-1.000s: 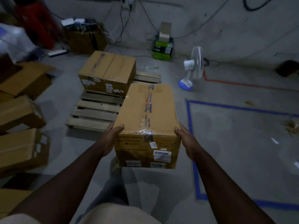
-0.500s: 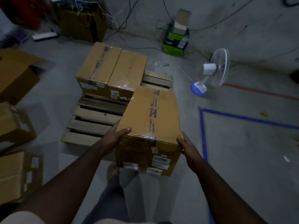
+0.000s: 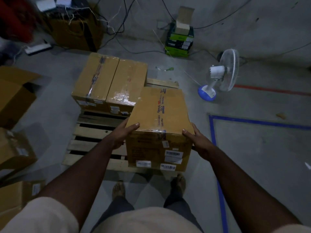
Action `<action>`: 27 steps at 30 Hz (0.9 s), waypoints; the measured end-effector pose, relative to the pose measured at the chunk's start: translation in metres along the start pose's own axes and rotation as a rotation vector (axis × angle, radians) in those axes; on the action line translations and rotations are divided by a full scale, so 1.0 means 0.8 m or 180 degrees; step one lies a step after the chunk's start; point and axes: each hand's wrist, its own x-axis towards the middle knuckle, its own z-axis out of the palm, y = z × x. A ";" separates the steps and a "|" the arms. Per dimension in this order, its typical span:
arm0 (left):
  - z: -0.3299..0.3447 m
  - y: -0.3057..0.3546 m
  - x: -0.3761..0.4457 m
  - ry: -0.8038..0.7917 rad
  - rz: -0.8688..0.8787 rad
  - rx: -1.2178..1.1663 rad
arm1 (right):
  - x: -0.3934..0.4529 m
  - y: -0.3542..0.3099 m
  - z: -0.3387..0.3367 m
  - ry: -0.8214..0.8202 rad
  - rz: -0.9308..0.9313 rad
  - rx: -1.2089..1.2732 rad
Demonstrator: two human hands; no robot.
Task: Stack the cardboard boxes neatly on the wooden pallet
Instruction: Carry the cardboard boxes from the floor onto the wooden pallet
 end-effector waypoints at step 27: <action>0.105 0.079 0.266 0.0305 -0.0071 -0.0259 | 0.271 -0.025 -0.154 0.0065 -0.0109 0.0817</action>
